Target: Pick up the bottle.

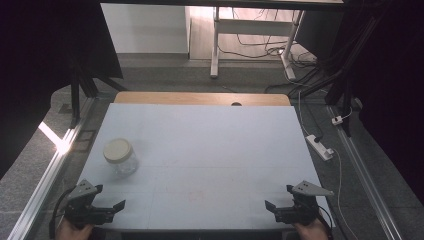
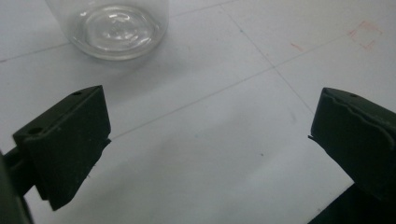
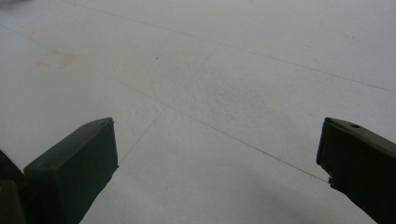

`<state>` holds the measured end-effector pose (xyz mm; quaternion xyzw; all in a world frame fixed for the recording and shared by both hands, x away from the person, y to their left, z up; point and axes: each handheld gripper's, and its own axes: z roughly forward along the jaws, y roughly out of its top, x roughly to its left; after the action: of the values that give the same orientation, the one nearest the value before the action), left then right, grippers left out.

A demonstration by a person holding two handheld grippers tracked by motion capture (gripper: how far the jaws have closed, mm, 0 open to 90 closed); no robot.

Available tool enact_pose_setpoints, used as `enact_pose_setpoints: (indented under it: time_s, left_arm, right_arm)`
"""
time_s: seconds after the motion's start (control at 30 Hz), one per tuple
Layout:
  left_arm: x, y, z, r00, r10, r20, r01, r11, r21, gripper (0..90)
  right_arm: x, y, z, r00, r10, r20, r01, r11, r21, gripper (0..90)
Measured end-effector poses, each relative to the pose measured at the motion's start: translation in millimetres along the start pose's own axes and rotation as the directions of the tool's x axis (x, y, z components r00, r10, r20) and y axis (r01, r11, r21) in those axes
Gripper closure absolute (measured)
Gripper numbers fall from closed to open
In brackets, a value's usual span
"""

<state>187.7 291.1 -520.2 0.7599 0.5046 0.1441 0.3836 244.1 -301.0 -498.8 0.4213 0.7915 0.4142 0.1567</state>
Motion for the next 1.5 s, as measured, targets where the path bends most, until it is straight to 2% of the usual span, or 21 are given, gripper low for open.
enact_pose_setpoints:
  time_s: [0.27, 0.47, 0.7, 0.9, 1.3, 1.5]
  left_arm:
    - [1.1, 4.1, 0.0, 0.9998, 0.008, -0.017, -0.008, 0.9999, -0.008, 0.0]
    - [6.9, 7.5, 0.6, 0.9996, 0.007, -0.027, -0.008, 0.9995, -0.029, 0.0]
    - [17.2, 12.5, 4.6, 0.9999, 0.011, 0.002, -0.011, 0.9974, -0.071, 0.0]
    - [19.6, 15.2, 9.3, 0.9995, 0.030, 0.005, -0.030, 0.9961, -0.083, 0.0]
    - [29.9, 22.3, 18.9, 0.9979, 0.020, -0.061, -0.027, 0.9935, -0.111, 0.0]
    - [35.2, 28.2, 22.7, 0.9983, 0.004, -0.058, -0.010, 0.9941, -0.108, 0.0]
  right_arm:
    - [0.2, 0.2, 0.6, 1.0000, -0.002, -0.002, 0.002, 1.000, 0.006, 0.0]
    - [1.6, 0.6, 2.0, 0.9996, -0.023, -0.014, 0.024, 1.000, 0.018, 0.0]
    - [1.7, 0.7, 2.5, 0.9992, -0.031, -0.025, 0.031, 0.999, 0.023, 0.0]
    - [1.4, 0.8, 2.9, 0.9992, -0.029, -0.027, 0.030, 0.999, 0.026, 0.0]
    - [0.5, 1.3, 4.5, 0.9988, -0.024, -0.042, 0.026, 0.999, 0.039, 0.0]
    - [0.2, 1.5, 5.1, 0.9988, -0.022, -0.043, 0.024, 0.999, 0.046, 0.0]
